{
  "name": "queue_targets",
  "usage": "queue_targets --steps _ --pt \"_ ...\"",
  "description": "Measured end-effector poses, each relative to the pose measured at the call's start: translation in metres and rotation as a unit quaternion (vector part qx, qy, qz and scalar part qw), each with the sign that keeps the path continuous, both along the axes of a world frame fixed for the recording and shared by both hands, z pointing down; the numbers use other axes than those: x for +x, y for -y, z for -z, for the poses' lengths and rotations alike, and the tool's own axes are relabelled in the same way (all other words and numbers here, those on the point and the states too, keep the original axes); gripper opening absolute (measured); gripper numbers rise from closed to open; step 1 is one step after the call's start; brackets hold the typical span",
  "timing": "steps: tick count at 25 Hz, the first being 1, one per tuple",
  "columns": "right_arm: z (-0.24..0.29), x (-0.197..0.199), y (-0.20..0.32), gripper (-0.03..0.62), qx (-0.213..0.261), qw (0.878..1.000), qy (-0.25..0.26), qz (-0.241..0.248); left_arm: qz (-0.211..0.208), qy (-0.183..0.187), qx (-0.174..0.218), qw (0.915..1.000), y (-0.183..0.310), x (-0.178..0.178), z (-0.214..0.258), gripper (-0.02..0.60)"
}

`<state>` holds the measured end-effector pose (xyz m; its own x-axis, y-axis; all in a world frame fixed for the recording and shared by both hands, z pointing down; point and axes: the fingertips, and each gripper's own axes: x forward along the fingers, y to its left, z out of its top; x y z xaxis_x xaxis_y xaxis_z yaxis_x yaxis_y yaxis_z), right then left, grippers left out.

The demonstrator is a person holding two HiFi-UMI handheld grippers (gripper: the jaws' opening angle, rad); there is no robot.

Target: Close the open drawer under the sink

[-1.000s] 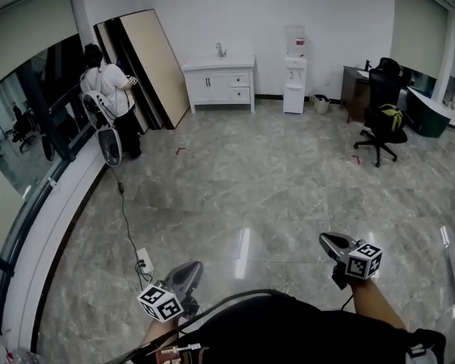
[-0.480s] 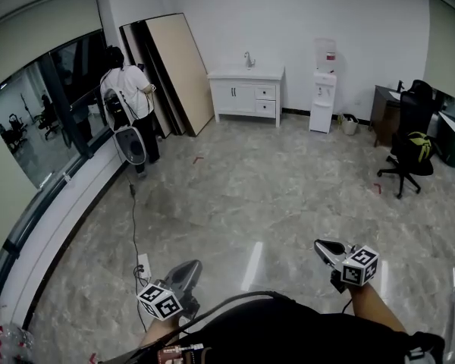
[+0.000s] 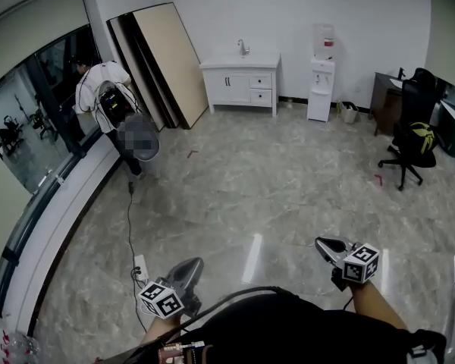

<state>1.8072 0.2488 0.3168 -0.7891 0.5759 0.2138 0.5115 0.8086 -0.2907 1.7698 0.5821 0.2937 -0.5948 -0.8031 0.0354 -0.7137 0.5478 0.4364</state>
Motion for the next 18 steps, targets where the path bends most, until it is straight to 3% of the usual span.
queue_targets --steps 7,13,18 --pt "0.018 -0.073 -0.016 0.002 0.037 0.998 0.014 -0.041 -0.042 0.015 0.02 0.9988 -0.015 -0.091 0.006 0.0" --pt "0.047 -0.152 -0.068 0.002 0.026 0.997 0.021 -0.069 -0.058 0.03 0.015 0.9978 -0.072 -0.184 0.028 0.0" --pt "0.047 -0.207 -0.094 0.002 0.028 0.996 0.02 -0.081 -0.063 0.033 0.008 0.9974 -0.103 -0.238 0.027 0.0"
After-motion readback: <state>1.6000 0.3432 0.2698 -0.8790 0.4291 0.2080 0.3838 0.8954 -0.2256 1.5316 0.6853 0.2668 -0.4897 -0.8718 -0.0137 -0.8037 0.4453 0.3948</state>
